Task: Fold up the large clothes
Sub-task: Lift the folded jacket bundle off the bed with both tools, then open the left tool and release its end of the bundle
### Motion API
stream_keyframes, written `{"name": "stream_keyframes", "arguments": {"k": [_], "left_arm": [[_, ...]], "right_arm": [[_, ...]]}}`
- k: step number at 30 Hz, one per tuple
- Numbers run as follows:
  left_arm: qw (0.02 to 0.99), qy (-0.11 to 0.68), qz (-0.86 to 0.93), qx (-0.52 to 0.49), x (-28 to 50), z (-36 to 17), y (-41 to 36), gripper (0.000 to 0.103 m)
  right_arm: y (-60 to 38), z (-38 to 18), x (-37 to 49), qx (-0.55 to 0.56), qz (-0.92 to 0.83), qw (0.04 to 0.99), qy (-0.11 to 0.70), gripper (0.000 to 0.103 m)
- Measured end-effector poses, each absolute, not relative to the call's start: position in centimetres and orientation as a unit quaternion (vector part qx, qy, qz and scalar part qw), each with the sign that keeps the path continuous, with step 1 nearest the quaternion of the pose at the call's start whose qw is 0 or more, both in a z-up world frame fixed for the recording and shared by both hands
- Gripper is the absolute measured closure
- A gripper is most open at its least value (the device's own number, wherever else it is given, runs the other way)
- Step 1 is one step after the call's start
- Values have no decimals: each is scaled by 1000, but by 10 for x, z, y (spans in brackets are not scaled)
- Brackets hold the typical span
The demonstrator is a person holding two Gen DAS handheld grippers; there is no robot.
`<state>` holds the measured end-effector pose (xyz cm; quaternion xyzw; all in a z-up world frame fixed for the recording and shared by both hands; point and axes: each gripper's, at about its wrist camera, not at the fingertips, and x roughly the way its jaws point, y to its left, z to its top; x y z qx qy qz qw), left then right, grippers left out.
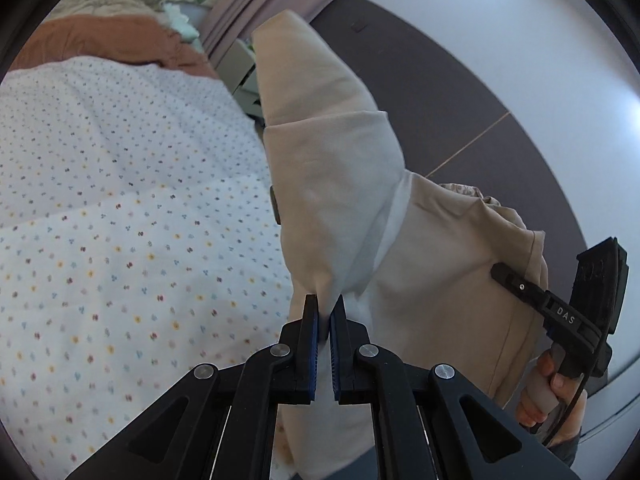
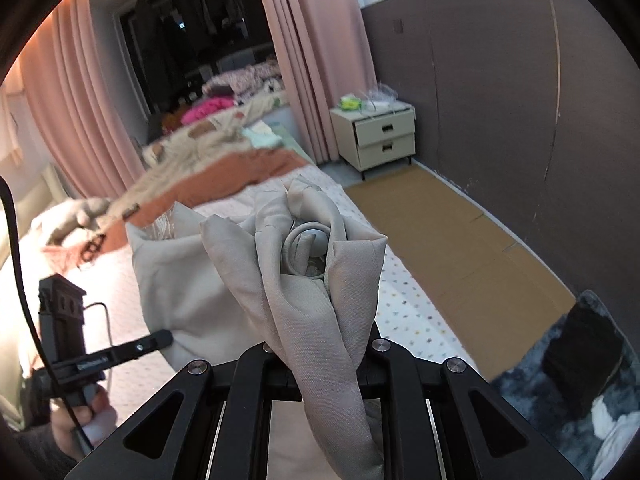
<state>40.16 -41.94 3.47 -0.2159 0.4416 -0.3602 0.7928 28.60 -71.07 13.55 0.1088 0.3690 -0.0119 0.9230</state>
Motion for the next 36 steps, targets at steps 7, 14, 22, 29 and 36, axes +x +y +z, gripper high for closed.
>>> {"name": "stream_keyframes", "arguments": {"k": [7, 14, 22, 29, 36], "left_arm": [[788, 474, -336, -206, 444, -1, -440, 98], [774, 512, -308, -209, 482, -46, -447, 98], [755, 552, -285, -209, 500, -80, -455, 98], [731, 578, -295, -212, 502, -91, -455, 72], [731, 578, -300, -206, 485, -87, -450, 33]], "right_arm": [[-743, 85, 357, 99, -8, 899, 428, 90], [-759, 28, 406, 91, 3, 876, 474, 90], [-772, -9, 457, 39, -60, 850, 523, 59], [-803, 20, 408, 81, -124, 874, 464, 29], [-844, 7, 295, 160, -204, 860, 440, 29]]}}
